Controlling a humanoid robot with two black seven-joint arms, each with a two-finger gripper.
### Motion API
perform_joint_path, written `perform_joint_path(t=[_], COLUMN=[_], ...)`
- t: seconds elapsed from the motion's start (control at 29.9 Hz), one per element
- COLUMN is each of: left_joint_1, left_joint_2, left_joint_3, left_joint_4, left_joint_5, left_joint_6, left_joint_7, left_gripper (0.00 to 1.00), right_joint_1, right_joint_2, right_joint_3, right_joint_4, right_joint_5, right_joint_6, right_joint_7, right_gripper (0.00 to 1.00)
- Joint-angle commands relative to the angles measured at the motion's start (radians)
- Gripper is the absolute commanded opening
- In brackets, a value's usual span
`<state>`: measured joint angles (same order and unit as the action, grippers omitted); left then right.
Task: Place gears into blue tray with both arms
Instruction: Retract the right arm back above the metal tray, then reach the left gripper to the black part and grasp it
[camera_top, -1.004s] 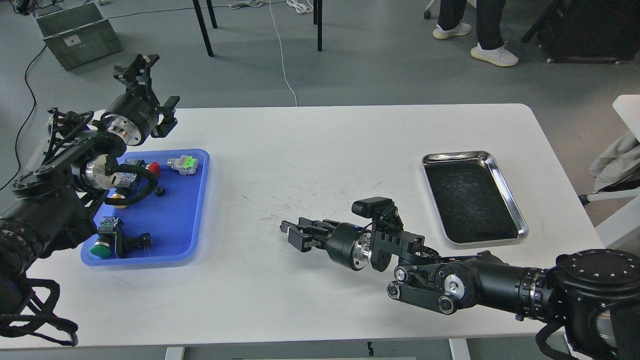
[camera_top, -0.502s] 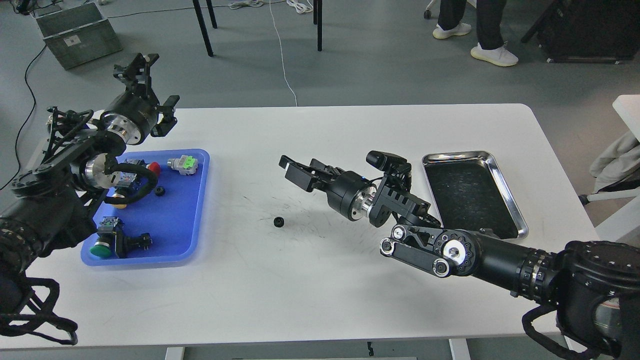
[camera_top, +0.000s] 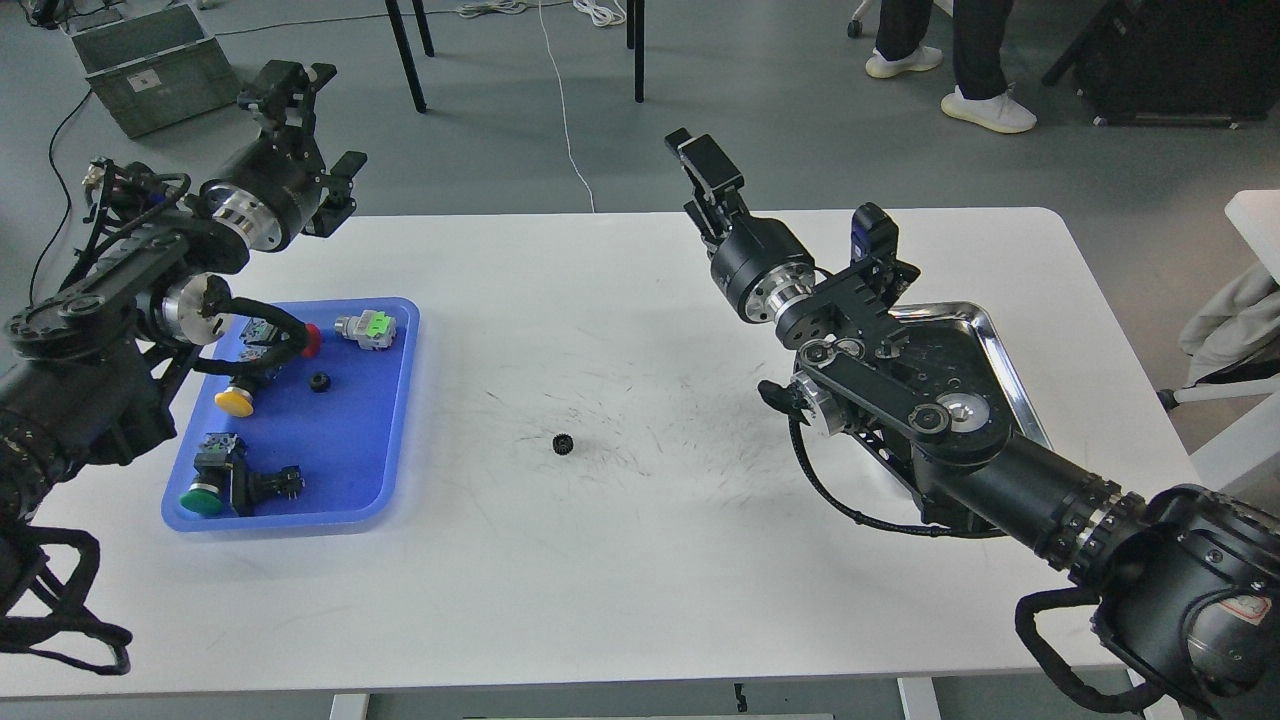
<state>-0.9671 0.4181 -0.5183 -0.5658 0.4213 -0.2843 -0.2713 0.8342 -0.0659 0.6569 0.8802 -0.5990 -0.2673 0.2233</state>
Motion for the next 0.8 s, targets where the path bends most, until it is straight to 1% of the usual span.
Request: perform_joint_path(t=[0.0,0.07,0.17,0.23,0.27,0.3,0.4,0.47,0.57,0.74,0.77], left_joint_1=[0.001,0.008,0.018,0.022,0.027,0.036,0.077,0.094,0.108,0.182,0.192], left_joint_2=[0.079,0.120,0.178,0.215,0.226,0.228,0.217,0.194,0.177,0.163,0.162], left_joint_3=[0.000,0.001,0.018,0.059,0.084,0.102,0.124,0.152,0.172,0.213,0.221], left_joint_4=[-0.159,-0.265,-0.434,-0.526,-0.564,-0.598,-0.660,-0.671,-0.674,-0.720,-0.723], left_joint_5=[0.115,0.157,0.229,0.286,0.322,0.364,0.474,0.557,0.718,0.957,1.008], left_joint_6=[0.002,0.002,0.000,0.007,0.025,0.069,0.227,0.249,0.273,0.298,0.306], left_joint_7=[0.010,0.036,0.099,0.113,0.113,0.113,0.119,0.119,0.119,0.158,0.159], left_gripper=[0.98,0.98,0.98,0.98,0.98,0.98,0.98,0.98,0.98,0.98,0.98], right_joint_1=[-0.021,-0.032,-0.059,-0.079,-0.087,-0.098,-0.130,-0.144,-0.159,-0.184,-0.184], right_joint_2=[-0.118,-0.181,-0.264,-0.317,-0.337,-0.350,-0.371,-0.374,-0.373,-0.373,-0.374], right_joint_3=[0.072,0.104,0.156,0.171,0.179,0.184,0.187,0.187,0.190,0.190,0.190], right_joint_4=[0.019,0.016,0.002,-0.013,-0.029,-0.047,-0.101,-0.138,-0.171,-0.175,-0.175], right_joint_5=[0.195,0.272,0.379,0.448,0.491,0.536,0.646,0.691,0.711,0.711,0.711], right_joint_6=[0.069,0.126,0.222,0.290,0.328,0.368,0.462,0.502,0.523,0.530,0.530], right_joint_7=[0.001,-0.001,-0.005,-0.016,-0.016,-0.016,-0.016,-0.016,-0.019,-0.019,-0.019], right_gripper=[0.92,0.92,0.92,0.92,0.92,0.92,0.92,0.92,0.92,0.92,0.92])
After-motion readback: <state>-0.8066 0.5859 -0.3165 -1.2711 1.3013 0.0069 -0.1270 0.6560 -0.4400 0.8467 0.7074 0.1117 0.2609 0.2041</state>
